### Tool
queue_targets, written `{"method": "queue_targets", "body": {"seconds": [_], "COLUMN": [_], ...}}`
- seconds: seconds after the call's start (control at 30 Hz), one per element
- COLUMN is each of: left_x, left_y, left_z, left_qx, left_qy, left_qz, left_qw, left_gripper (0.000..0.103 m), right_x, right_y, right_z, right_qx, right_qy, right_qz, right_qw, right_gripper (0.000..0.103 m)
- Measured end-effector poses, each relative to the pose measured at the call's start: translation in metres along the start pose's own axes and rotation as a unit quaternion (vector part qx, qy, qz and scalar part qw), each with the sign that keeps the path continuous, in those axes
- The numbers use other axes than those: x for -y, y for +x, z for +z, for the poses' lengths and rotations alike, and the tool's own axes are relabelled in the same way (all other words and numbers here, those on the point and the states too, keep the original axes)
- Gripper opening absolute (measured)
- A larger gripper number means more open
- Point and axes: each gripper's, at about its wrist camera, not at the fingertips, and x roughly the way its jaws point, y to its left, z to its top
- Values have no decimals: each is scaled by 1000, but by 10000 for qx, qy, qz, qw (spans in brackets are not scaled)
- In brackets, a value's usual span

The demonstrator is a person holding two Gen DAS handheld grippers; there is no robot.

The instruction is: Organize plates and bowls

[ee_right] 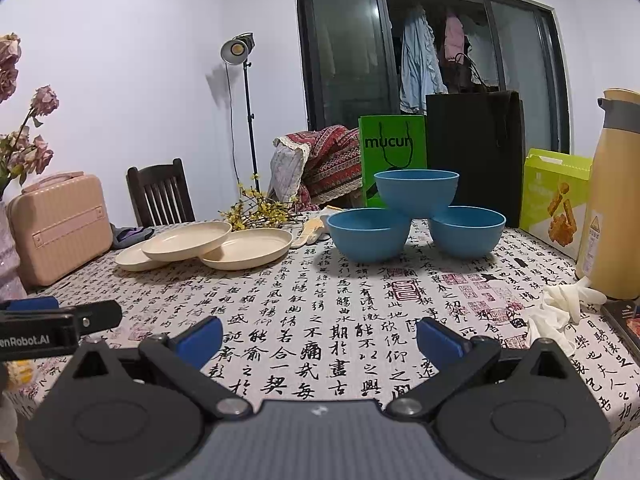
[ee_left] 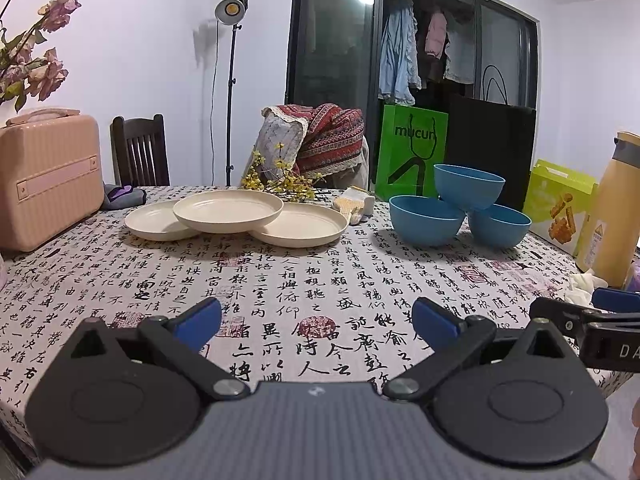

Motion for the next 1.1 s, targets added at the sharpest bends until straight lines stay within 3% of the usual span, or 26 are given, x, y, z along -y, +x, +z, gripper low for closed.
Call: {"method": "queue_targets", "body": {"seconds": [1.1], "left_x": [-7], "left_y": [1], "left_z": [2], "left_qx": [27], "left_qy": [-87], "left_qz": [50], "left_qw": [9999], "left_gripper": [103], "right_x": [1], "right_y": [1], "right_z": [1], "right_qx": [7], "right_qy": [-27], "right_qz": [-18], "right_qw": [10000], "right_gripper": [103]}}
